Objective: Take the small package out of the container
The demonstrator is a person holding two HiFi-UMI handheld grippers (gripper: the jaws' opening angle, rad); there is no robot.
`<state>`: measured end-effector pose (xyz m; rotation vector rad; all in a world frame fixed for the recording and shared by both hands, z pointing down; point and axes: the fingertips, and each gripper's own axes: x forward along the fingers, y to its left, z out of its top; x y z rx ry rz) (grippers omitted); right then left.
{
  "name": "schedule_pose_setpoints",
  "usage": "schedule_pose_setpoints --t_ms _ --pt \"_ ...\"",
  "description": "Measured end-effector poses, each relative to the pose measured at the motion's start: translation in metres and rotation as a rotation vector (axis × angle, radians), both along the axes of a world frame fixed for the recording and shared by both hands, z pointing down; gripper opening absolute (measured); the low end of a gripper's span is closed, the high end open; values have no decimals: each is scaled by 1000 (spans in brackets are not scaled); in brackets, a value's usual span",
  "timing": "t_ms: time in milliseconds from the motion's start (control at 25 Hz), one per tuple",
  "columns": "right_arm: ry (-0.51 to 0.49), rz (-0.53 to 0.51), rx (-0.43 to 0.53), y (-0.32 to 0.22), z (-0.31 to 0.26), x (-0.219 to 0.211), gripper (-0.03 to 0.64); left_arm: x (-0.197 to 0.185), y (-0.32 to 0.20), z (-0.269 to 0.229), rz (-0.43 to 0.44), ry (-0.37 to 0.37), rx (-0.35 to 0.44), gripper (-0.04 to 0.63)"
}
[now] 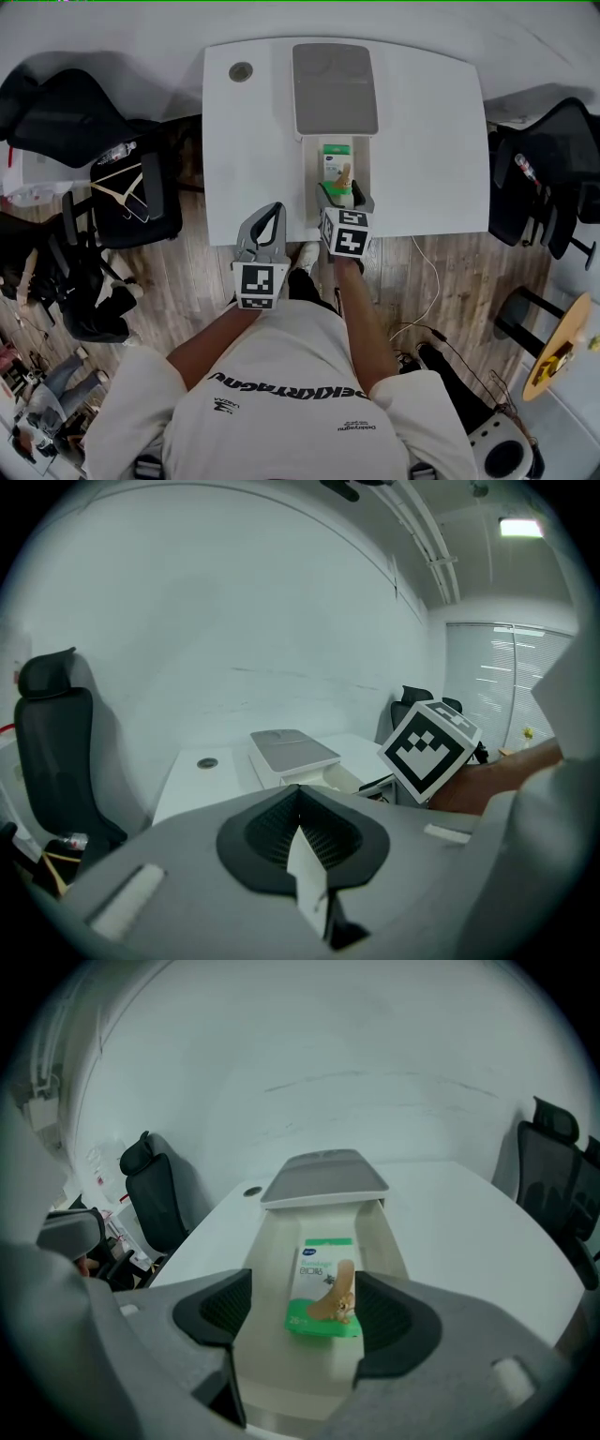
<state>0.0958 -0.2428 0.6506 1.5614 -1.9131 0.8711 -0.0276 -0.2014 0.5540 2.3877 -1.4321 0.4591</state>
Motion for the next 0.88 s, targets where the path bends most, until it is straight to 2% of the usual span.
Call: schedule_pose_setpoints --t_ms 880 --pt "54 23 -142 -16 39 6 353 -9 -4 11 -31 -9 -26 -2"
